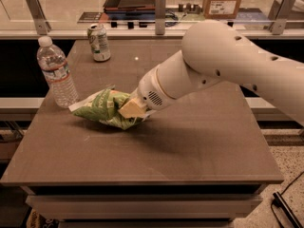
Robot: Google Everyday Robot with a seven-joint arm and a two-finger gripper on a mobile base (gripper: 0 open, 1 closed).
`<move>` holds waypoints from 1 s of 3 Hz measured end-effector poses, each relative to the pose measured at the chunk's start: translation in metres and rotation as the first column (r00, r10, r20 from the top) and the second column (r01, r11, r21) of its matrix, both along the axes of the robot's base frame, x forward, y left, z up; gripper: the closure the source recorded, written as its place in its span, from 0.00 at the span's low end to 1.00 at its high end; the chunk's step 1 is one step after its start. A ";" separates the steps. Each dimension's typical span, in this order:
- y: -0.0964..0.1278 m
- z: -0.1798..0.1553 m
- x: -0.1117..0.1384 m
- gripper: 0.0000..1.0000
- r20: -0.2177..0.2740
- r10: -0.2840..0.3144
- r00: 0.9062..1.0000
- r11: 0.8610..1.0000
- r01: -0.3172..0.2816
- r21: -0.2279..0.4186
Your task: Move green jalapeno chip bag near water bottle
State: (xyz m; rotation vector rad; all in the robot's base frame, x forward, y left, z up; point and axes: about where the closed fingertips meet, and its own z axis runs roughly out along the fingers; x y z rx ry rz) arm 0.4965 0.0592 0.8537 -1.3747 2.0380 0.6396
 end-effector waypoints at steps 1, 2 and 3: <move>0.001 0.001 -0.001 0.12 0.002 0.003 1.000 1.000 -0.003 -0.002; 0.003 0.002 -0.002 0.00 0.004 0.006 1.000 1.000 -0.006 -0.003; 0.003 0.002 -0.002 0.00 0.004 0.006 1.000 1.000 -0.006 -0.003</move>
Offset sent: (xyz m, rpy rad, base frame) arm -0.0010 0.0012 0.0008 -0.0014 -0.0019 0.0025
